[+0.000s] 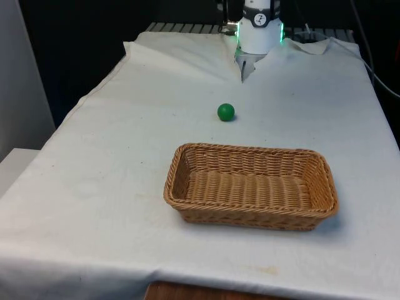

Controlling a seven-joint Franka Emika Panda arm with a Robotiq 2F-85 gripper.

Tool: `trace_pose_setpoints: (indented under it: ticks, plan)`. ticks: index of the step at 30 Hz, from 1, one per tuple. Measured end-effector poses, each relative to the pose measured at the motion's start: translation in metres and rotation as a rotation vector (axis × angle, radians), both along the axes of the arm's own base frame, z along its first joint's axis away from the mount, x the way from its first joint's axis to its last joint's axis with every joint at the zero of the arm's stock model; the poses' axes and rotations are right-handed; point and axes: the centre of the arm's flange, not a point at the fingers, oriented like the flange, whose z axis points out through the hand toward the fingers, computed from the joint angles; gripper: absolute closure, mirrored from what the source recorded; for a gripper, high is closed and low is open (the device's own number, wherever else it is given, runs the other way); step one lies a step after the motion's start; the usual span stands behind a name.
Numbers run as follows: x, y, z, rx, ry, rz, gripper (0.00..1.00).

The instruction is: Pick up the ball and place it into the basket.

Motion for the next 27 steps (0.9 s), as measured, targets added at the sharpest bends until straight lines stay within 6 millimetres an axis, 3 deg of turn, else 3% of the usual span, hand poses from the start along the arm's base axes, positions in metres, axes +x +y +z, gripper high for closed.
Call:
trace_pose_setpoints:
  ticks: [27]
  plan:
    - [-0.041,-0.020,-0.090,-0.008,-0.041,-0.001,0.00]
